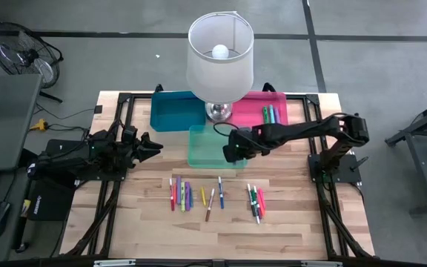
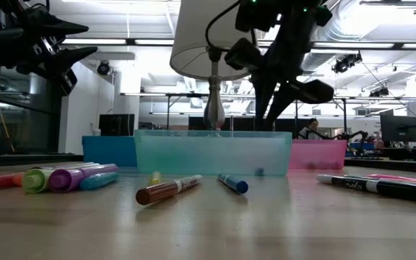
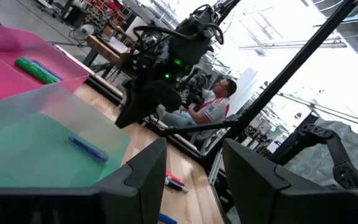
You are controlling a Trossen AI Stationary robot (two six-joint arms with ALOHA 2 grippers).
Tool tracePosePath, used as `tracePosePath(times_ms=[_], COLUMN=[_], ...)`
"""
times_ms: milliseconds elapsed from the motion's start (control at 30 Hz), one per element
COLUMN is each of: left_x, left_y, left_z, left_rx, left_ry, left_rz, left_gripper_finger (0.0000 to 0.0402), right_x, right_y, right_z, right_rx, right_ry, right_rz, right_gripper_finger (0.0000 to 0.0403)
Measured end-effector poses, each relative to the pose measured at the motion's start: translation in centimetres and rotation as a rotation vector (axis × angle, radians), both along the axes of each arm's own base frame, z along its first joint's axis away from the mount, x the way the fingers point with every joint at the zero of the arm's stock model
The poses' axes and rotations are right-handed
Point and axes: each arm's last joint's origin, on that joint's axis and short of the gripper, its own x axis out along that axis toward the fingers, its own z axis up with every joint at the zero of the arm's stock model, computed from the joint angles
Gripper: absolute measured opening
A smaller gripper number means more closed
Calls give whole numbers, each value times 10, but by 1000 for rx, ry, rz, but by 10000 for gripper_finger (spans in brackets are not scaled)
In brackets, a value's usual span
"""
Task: Pick & Place Markers
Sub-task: Put the pink pen into the green bin
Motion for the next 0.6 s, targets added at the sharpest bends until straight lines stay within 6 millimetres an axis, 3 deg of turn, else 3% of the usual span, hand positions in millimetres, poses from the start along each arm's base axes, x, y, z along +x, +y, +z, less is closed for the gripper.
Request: tracePosePath(times_ms=[267, 600], left_x=[0, 0], left_y=[0, 0], left_z=[0, 0], left_rx=[0, 0], left_ry=[0, 0], left_rz=[0, 0], left_gripper_finger=[156, 156], right_x=[-4, -28], right_y=[36, 79], right_z=[1, -4], right_rx=[96, 214], right_ry=[31, 254], right_rz=[60, 61], right_gripper_finger=[64, 74])
